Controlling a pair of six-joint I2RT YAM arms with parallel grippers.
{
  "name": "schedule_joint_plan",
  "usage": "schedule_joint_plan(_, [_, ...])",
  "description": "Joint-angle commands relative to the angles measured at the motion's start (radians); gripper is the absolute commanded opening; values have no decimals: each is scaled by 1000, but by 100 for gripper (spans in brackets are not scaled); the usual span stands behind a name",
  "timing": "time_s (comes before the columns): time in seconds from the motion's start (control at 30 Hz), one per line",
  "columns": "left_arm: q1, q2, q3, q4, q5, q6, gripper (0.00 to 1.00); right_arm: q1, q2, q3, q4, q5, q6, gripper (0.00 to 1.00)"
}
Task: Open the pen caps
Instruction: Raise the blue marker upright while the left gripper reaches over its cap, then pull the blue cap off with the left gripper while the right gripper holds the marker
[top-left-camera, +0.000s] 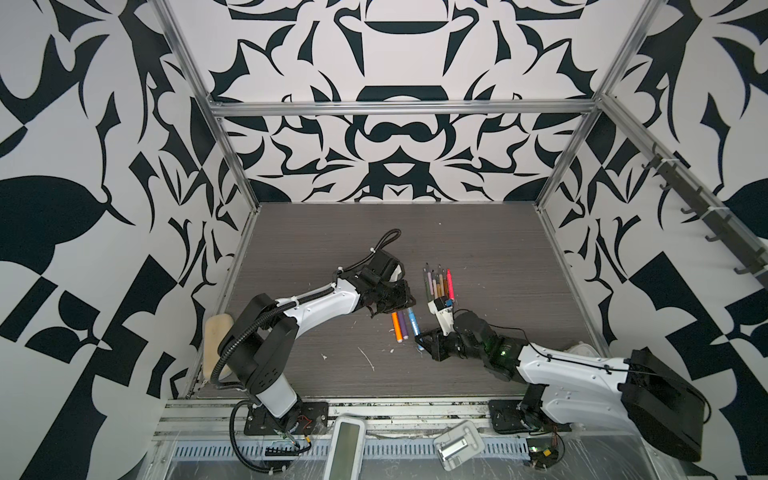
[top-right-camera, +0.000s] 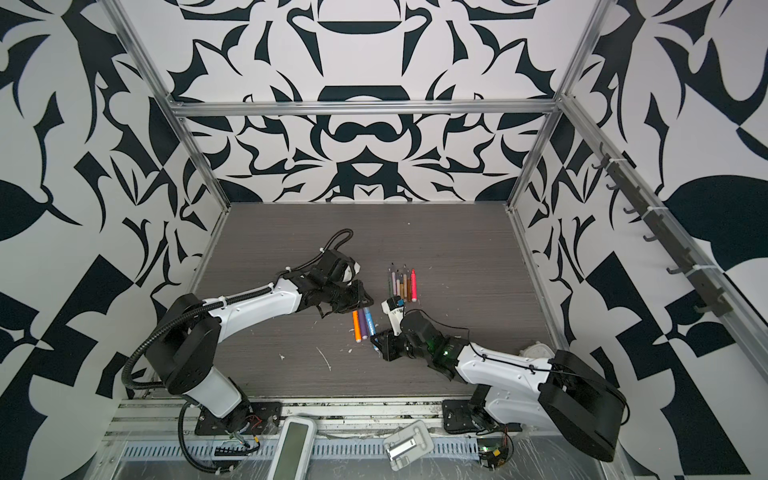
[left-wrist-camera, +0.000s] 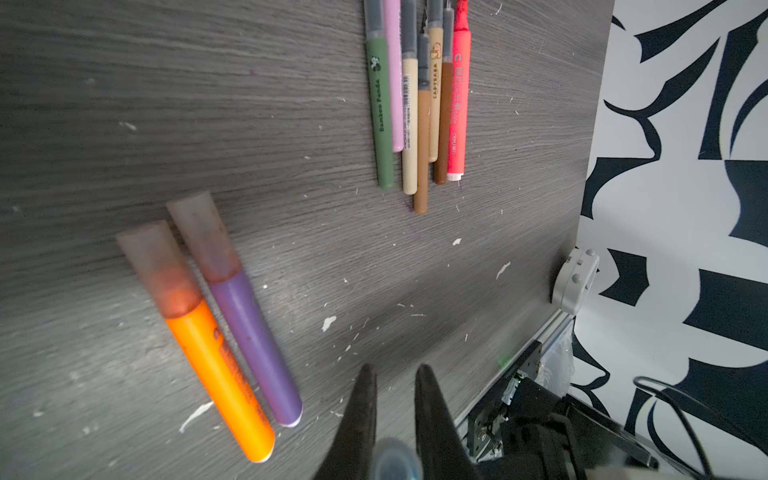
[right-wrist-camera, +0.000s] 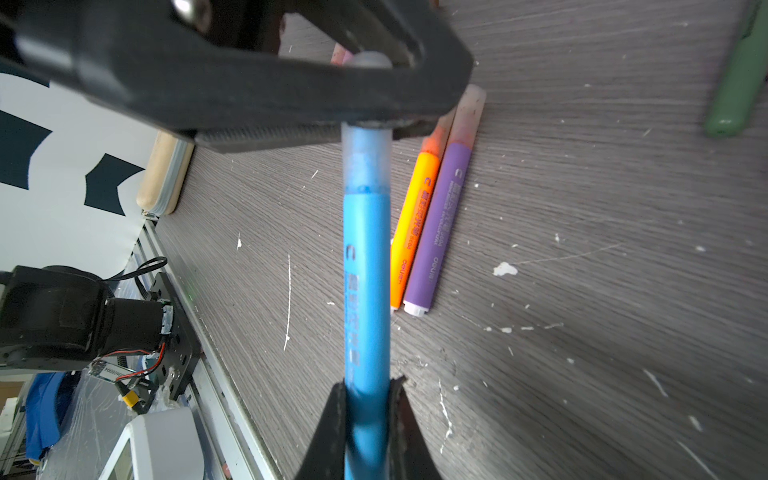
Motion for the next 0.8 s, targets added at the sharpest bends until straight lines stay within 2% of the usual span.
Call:
schedule_joint_plan(0.0, [-19,-45,-20,2,-9,-19,29,-6,-12,-1,22,19,8,0])
schedule_joint_plan(0.2, [-34,-47,-33,9,-22,-24,30,-7,-3,4,23,14,8,0])
schedule_joint_plan(0.3, [-34,-49,-32,10,-24,-24,18,-6,-1,5,21,13,7,0])
schedule_joint_plan(0.4, [-34,-49,-28,8,-22,-22,1,-7,-2,5,21,11,7,0])
schedule_joint_plan(0.47, [-34,-50,-24,1,-24,-20,0,-6,-2,5,25,6,7,2])
schedule_joint_plan(0.53, [-35,-51,-24,-1,-20,-20,0,-6,-3,3,28,5,5,28])
schedule_joint_plan(0.6, [-41,-54,-24,1,-15,-20,0,-6,-5,1,26,9,6,45])
schedule_joint_plan(0.7, [-65,-61,-25,1,-16,-21,0,-10,0,2,26,11,6,47])
schedule_joint_plan(0.77, [-84,-67,-29,1,-20,-28,0,-12,8,6,24,10,7,44])
